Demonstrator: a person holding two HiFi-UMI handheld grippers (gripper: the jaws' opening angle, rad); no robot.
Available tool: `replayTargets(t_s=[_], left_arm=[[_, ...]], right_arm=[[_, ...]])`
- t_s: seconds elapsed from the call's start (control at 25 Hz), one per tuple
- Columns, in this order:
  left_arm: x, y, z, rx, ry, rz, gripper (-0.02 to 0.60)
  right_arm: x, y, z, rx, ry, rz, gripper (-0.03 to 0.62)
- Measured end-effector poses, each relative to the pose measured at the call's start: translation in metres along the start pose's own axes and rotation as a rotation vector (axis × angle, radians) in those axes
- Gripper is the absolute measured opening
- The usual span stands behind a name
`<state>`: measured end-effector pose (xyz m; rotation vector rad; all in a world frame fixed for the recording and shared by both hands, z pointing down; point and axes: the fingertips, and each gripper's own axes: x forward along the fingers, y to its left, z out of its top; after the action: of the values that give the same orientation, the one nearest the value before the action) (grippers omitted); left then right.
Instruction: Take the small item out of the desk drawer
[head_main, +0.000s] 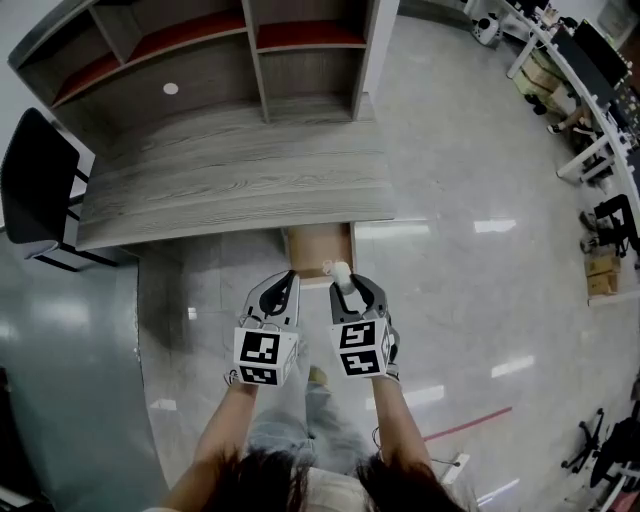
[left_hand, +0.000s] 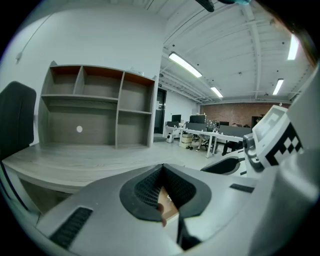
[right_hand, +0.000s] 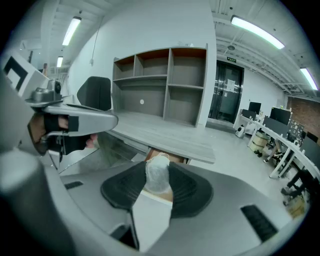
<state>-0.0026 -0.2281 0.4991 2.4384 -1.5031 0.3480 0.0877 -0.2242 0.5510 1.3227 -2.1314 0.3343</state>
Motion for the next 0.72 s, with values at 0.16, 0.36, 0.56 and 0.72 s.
replayTargets(t_s=[0.16, 0.36, 0.56, 0.72], left_arm=[[-0.016, -0.015, 0.016, 0.014, -0.019, 0.005, 0.012], [-0.037, -0.036, 0.033, 0.010, -0.043, -0.015, 0.012], [-0.058, -0.054, 0.050, 0.020, -0.053, -0.037, 0.012], [-0.074, -0.069, 0.063, 0.009, -0.033, -0.089, 0.012]], right_arm=[[-0.026, -0.001, 0.008, 0.004, -0.035, 0.000, 0.155], [-0.055, -0.003, 0.017, -0.001, -0.079, -0.004, 0.155], [-0.081, 0.000, 0.027, 0.010, -0.119, -0.008, 0.155], [-0.097, 0.001, 0.037, 0.024, -0.152, -0.013, 0.155]])
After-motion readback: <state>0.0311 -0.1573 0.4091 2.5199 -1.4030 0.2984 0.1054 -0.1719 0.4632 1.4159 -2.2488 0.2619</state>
